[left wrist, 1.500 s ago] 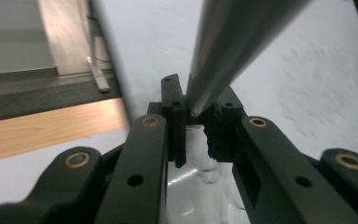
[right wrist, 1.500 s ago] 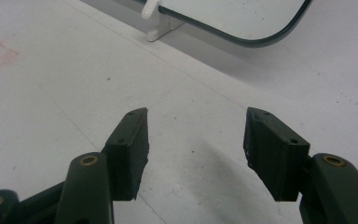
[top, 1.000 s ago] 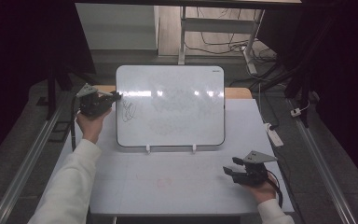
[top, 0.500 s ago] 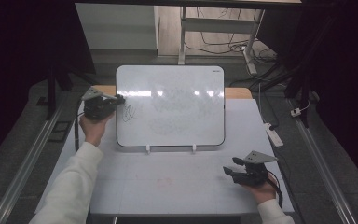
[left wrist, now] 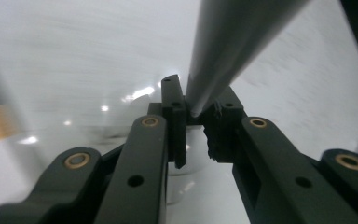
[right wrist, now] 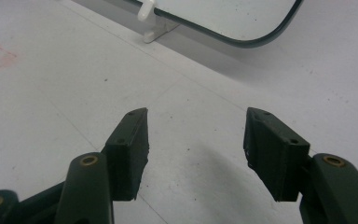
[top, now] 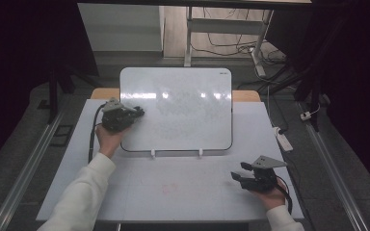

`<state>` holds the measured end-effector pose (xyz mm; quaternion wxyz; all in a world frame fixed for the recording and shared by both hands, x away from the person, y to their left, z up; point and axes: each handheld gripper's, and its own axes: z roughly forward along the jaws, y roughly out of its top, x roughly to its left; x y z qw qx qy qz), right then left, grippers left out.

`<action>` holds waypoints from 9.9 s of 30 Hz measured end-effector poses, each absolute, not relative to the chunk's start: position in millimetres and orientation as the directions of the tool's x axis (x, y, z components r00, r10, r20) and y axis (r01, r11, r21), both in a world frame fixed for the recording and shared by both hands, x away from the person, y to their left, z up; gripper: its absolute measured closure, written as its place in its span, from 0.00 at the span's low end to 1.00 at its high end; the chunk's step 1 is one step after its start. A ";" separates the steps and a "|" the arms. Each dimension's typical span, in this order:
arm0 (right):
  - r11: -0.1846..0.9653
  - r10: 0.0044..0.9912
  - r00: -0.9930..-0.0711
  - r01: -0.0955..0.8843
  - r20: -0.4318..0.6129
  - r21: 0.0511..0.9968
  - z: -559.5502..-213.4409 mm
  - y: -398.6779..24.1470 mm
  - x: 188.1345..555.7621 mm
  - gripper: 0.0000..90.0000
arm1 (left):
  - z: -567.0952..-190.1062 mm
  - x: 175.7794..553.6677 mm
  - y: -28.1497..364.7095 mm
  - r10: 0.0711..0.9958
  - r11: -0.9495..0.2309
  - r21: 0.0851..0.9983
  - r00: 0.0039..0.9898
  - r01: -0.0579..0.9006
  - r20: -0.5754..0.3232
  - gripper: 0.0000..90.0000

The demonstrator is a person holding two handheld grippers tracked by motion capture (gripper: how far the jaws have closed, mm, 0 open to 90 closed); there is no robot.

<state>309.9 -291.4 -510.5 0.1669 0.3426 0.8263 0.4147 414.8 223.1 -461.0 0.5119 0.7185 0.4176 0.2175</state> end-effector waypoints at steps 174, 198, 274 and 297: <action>0.381 0.698 -0.714 0.308 -0.053 0.872 -493.7 -272.9 296.8 0.45 | -478.1 327.8 163.3 0.570 -0.274 0.824 0.774 0.495 -0.275 0.87; 0.413 0.555 -0.828 0.195 -0.076 0.890 -457.5 -189.7 291.6 0.37 | -489.2 324.8 105.6 0.459 -0.402 0.766 0.834 0.502 -0.306 0.87; 0.275 0.844 -0.537 0.416 -0.010 0.867 -419.6 -199.1 389.8 0.90 | -505.8 261.6 217.9 0.797 -0.330 0.777 0.600 0.536 -0.075 0.34; 0.297 0.899 -0.431 0.476 -0.075 0.828 -441.5 -191.5 433.7 0.89 | -508.0 262.3 217.9 0.793 -0.341 0.769 0.605 0.540 -0.074 0.34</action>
